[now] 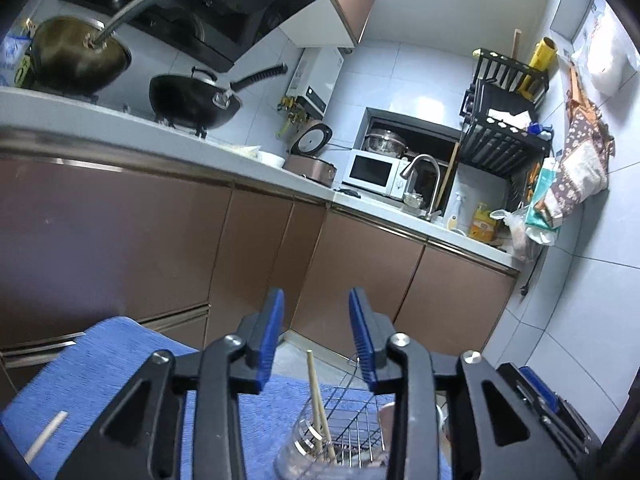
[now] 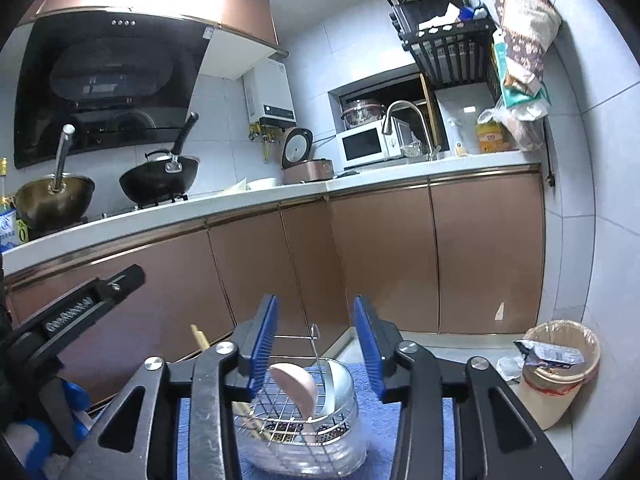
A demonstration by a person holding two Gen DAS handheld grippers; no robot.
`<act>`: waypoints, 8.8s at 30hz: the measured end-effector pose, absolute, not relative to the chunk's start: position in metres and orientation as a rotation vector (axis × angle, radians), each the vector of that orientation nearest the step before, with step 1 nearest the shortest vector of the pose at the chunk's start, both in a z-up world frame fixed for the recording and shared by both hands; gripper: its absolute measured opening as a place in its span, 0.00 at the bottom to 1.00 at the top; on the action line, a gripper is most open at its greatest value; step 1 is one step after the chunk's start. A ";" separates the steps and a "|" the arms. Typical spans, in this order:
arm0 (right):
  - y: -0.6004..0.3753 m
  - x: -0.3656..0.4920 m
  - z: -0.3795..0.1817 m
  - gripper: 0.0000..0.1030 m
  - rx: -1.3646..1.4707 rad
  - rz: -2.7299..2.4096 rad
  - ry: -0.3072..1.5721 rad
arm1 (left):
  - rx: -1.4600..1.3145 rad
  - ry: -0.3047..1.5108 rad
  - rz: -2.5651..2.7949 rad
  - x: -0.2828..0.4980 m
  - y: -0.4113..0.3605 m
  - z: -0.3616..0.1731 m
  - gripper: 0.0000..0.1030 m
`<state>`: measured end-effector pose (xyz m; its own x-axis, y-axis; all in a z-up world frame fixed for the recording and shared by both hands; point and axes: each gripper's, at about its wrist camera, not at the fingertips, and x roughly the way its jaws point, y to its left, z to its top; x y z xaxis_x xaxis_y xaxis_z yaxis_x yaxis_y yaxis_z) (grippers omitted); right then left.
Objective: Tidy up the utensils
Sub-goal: 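Withdraw both open tools from the holder back over the towel, then grasp a chopstick with left tool while right tool grasps the white spoon, then carry both utensils to the holder and open both tools to drop them, then withdraw both open tools from the holder, then move both open tools over the loose chopsticks on the towel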
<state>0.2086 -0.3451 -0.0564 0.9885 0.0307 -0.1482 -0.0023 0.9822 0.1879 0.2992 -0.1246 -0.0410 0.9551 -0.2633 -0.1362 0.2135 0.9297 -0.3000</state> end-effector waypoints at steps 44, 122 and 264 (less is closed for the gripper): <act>-0.319 -0.046 0.043 1.00 0.217 0.201 0.012 | -0.291 0.404 -0.211 0.057 0.091 0.036 0.56; -0.334 0.167 -0.066 0.05 0.170 0.270 0.617 | -0.241 0.768 -0.332 0.290 0.002 -0.072 0.05; -0.268 0.039 0.002 1.00 0.079 0.079 0.129 | -0.117 0.337 0.055 0.114 0.080 -0.012 0.64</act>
